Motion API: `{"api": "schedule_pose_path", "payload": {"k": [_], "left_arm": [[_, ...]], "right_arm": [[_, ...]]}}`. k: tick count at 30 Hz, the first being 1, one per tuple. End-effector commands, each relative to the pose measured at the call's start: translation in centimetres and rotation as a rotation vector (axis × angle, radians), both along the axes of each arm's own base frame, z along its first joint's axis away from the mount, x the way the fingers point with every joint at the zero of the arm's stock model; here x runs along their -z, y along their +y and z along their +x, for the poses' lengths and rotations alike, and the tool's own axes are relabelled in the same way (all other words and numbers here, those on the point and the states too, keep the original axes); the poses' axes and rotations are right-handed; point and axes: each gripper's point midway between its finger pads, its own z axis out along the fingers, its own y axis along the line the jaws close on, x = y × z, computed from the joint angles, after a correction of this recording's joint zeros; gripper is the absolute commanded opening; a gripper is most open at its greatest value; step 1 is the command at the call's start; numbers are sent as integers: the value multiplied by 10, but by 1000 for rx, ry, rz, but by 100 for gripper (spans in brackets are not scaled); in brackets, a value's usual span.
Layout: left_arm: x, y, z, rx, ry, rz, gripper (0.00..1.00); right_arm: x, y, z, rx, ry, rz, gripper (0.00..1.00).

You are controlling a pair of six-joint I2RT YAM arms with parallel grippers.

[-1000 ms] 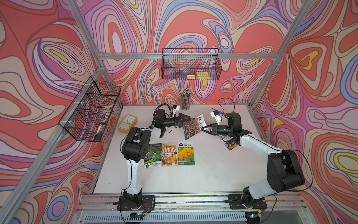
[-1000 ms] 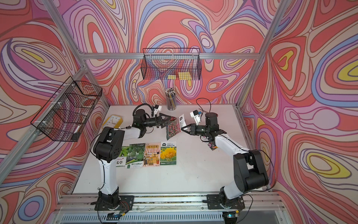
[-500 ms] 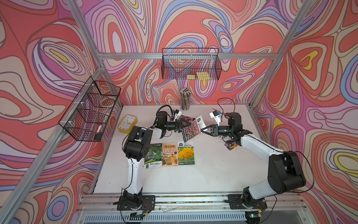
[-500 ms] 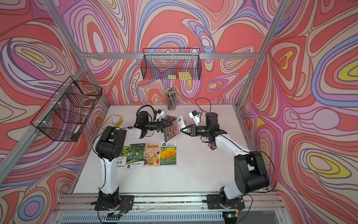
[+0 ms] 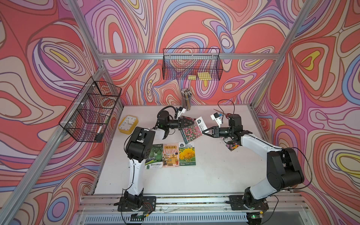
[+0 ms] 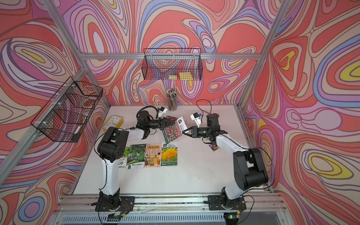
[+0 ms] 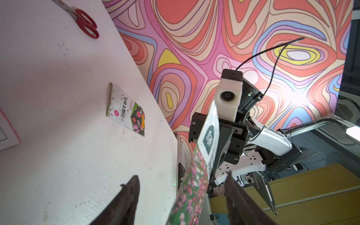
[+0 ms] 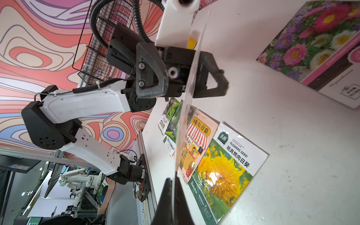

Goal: Arrange the seed packets in a row
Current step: Place the seed packet at the center of the board.

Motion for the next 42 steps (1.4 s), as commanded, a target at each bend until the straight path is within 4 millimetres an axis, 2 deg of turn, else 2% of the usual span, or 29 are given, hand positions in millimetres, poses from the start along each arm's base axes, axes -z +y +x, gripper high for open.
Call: {"api": "schedule_pose_path", "payload": {"k": [1, 4, 8, 10, 11, 13, 17, 19, 21, 22, 24, 26, 29, 32, 40, 41, 42], "left_arm": [[-16, 0, -11, 58, -49, -49, 49], [-7, -2, -8, 53, -22, -27, 36], [21, -7, -10, 23, 20, 88, 23], [40, -9, -17, 4, 3, 233, 1], [49, -9, -19, -10, -3, 317, 0], [53, -10, -20, -19, -33, 404, 0], [49, -11, -18, -60, -18, 428, 0], [47, -8, -11, -122, -7, 456, 0], [45, -4, -2, -203, 4, 469, 0], [42, -3, 3, -254, 18, 464, 0], [35, 0, 15, -373, 44, 418, 0], [29, 3, 25, -491, 79, 340, 0], [35, 1, 32, -613, 136, 292, 0], [41, -5, 31, -717, 160, 287, 0], [30, -5, 29, -930, 179, 158, 0], [28, -3, 29, -954, 174, 145, 0], [25, -1, 29, -980, 171, 129, 0]], "right_arm": [[3, -8, 7, 21, -5, -14, 0], [3, -9, 10, 24, -7, -13, 0], [5, -9, 14, 24, -5, -15, 0], [6, -9, 17, 26, -3, -16, 0], [7, -9, 18, 29, 0, -19, 0], [9, -9, 21, 33, 0, -26, 0], [14, -13, 34, 78, 6, -68, 1], [25, -24, 47, 168, 22, -137, 40], [34, -41, 59, 271, 45, -186, 55], [37, -50, 63, 321, 61, -192, 58], [40, -62, 66, 392, 92, -165, 61], [40, -61, 64, 418, 111, -107, 62], [37, -56, 56, 428, 148, 31, 63], [35, -55, 51, 446, 171, 134, 63], [40, -42, 46, 420, 226, 279, 65], [41, -40, 46, 417, 235, 296, 67], [42, -39, 46, 412, 241, 309, 75]]}}
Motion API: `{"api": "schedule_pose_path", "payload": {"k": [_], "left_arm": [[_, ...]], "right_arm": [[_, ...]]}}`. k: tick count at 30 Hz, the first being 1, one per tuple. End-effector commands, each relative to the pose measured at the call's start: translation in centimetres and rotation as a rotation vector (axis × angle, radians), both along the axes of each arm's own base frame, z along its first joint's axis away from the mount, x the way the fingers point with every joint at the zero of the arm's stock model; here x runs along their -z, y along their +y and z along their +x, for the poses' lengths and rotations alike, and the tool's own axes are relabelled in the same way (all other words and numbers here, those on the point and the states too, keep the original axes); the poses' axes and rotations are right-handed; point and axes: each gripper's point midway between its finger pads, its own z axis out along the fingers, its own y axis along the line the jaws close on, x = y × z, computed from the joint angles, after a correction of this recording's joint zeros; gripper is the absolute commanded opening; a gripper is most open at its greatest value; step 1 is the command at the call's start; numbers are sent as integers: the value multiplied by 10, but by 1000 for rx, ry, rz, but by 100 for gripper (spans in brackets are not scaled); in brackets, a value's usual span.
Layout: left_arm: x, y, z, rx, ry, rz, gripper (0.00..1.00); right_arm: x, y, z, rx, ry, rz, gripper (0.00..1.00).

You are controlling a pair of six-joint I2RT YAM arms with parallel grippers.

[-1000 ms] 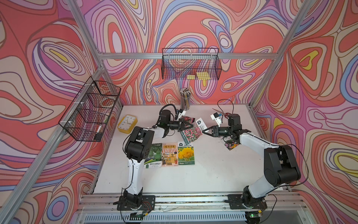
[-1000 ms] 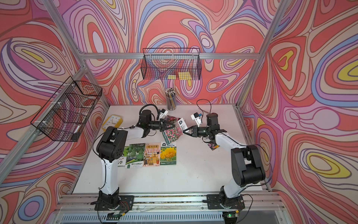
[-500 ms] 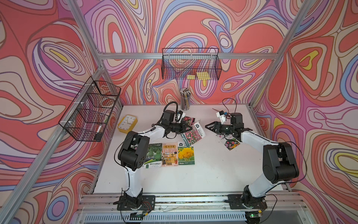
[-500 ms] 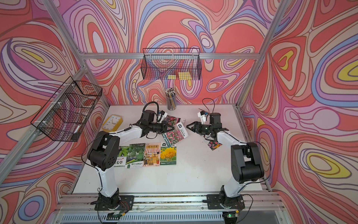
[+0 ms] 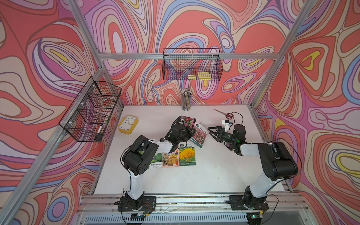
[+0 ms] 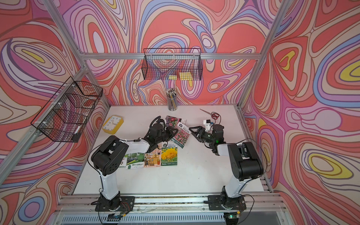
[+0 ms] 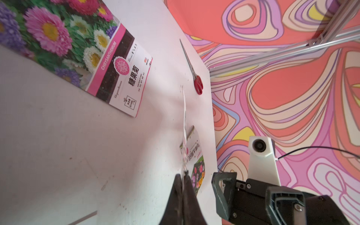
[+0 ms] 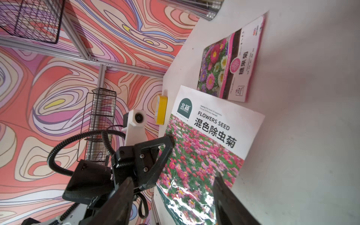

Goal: Arrange the seed packets in a row
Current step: Place the seed packet at the center of the board.

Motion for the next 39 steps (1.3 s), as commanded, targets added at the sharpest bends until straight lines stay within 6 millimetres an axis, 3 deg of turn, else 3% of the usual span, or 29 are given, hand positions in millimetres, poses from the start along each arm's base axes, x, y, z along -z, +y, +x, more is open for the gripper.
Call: {"api": "schedule_pose_path", "payload": {"k": [1, 2, 3, 7, 15, 17, 19, 21, 22, 24, 25, 26, 28, 30, 35, 39], "left_arm": [[-45, 17, 17, -186, -115, -123, 0], [-48, 20, 17, -210, -127, -131, 0], [-51, 23, 17, -234, -137, -138, 0], [-60, 26, 19, -273, -160, -177, 0], [-61, 11, 21, -275, -163, -211, 0], [-59, 9, 21, -273, -161, -215, 0], [-58, 8, 21, -271, -157, -214, 0], [-56, 8, 21, -268, -153, -208, 0], [-55, 7, 21, -265, -153, -203, 0], [-54, 4, 20, -238, -148, -180, 0], [-52, 1, 20, -214, -138, -166, 10], [-50, -2, 21, -182, -121, -146, 35], [-42, -5, 21, -118, -78, -99, 98], [-34, 1, 20, -73, -37, -76, 99], [-27, 51, 14, -45, 31, 46, 99], [-37, 75, 1, -9, 17, 222, 99]], "right_arm": [[-15, 9, -1, -18, -38, 96, 84], [-15, 9, -1, -16, -38, 98, 91], [-3, 10, 0, -14, -8, 91, 92], [5, 13, -1, -18, 12, 93, 91], [0, 44, 0, -80, 3, 196, 74], [-2, 50, 1, -92, -5, 232, 64], [-1, 52, 1, -99, -7, 254, 45], [2, 51, 0, -96, -6, 257, 7], [4, 52, -1, -98, 0, 251, 0], [8, 52, -3, -100, 5, 222, 0], [10, 52, -5, -104, 9, 203, 0], [12, 52, -8, -113, 12, 178, 0], [20, 52, -14, -132, 27, 111, 0], [34, 51, -23, -159, 66, 22, 0], [68, 33, -53, -195, 167, -258, 0], [84, 22, -73, -207, 228, -349, 0]]}}
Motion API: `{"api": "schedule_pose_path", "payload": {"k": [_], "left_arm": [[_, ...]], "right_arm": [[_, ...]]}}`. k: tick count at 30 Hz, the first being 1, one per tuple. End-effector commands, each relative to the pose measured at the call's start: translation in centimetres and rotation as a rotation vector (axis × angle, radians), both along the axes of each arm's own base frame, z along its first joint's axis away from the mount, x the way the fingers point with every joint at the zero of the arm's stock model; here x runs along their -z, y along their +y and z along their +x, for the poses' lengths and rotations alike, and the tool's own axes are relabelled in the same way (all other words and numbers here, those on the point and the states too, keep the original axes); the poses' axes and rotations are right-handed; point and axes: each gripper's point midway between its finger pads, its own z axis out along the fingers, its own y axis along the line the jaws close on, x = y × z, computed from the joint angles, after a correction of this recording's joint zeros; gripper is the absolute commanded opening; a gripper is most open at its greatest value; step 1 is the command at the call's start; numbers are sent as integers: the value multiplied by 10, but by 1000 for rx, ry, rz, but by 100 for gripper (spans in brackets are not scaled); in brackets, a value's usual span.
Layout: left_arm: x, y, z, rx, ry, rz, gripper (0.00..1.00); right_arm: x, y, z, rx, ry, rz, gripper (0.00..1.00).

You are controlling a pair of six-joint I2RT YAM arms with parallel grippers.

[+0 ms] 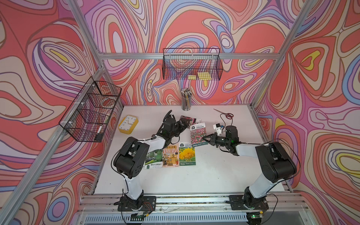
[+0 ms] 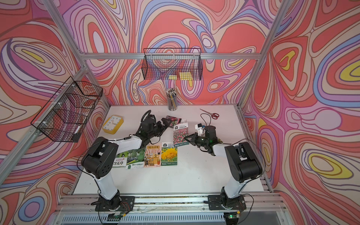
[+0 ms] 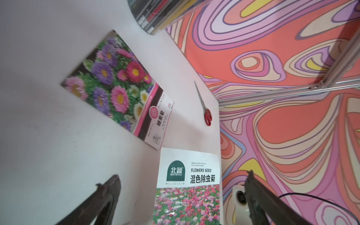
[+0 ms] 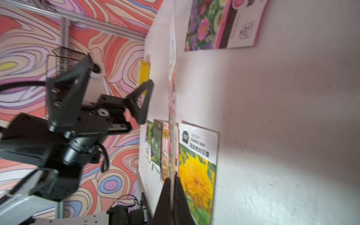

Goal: Arrange the seed packets in a row
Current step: Place the seed packet at the center of the board.

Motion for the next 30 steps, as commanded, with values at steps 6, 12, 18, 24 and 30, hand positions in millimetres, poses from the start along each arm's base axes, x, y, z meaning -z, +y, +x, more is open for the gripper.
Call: {"api": "schedule_pose_path", "payload": {"k": [6, 12, 18, 24, 30], "left_arm": [[-28, 13, -40, 162, -34, 185, 99], [-21, 16, -47, 174, -11, 198, 99], [-14, 19, -51, 170, 3, 202, 99], [-10, 19, -50, 165, 15, 198, 99], [-11, 16, -51, 180, 8, 186, 99]], "right_arm": [[64, -24, -50, -30, 191, -223, 0], [75, -34, -62, -7, 225, -281, 0], [80, -44, -73, 59, 243, -292, 0], [79, -46, -83, 112, 254, -287, 0], [70, -39, -83, 120, 236, -295, 0]]}}
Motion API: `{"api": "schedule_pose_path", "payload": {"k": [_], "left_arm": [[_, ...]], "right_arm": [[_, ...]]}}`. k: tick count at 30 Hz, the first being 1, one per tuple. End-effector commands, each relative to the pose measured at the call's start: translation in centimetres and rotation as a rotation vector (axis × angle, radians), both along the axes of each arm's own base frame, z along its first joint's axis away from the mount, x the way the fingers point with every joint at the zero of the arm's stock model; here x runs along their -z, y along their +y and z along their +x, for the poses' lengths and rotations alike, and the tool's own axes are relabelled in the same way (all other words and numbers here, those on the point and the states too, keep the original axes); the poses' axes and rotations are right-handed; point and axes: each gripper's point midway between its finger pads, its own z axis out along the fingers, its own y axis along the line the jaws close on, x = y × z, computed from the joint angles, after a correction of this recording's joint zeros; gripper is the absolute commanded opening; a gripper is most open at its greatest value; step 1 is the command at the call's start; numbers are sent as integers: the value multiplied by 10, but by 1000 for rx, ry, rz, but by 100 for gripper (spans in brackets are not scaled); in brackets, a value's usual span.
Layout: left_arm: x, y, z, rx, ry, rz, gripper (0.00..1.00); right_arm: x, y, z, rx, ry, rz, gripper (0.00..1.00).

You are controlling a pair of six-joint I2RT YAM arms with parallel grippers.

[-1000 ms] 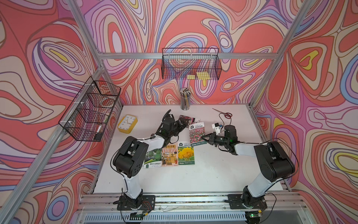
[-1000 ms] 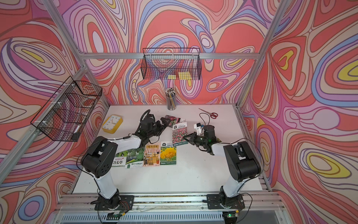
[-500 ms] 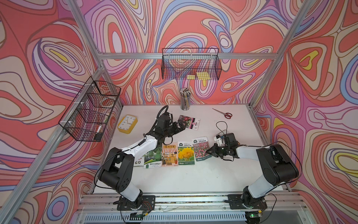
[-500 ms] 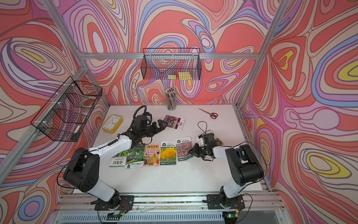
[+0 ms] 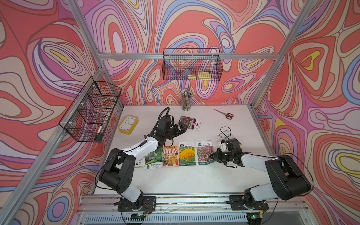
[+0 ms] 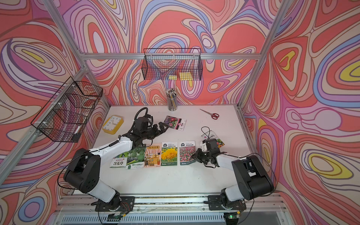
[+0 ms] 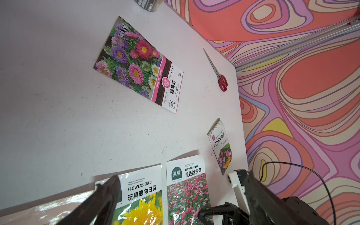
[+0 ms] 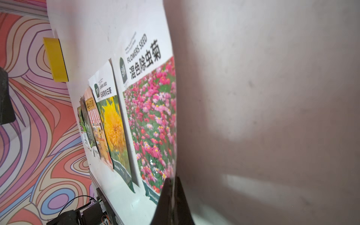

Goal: Arrange the seed packets in a row
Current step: Place the seed packet at the center of the board.

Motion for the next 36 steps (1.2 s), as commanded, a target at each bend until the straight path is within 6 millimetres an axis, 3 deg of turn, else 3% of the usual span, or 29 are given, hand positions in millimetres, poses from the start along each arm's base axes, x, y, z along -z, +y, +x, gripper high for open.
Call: {"api": "schedule_pose_path", "payload": {"k": [1, 28, 30, 33, 36], "left_arm": [[1, 1, -4, 15, 0, 1, 99], [7, -1, -6, 21, 14, -13, 99], [6, -1, -6, 22, 13, -15, 99], [7, -1, -6, 24, 15, -14, 99], [8, -2, -6, 29, 18, -11, 99]], "right_arm": [[-1, 0, 2, 26, -7, -17, 0], [2, 17, -3, -2, 11, -16, 0], [2, 15, -4, -4, 11, -23, 12], [-3, 13, -7, -16, 8, -40, 49], [-12, 4, -9, -21, -8, -108, 72]]}}
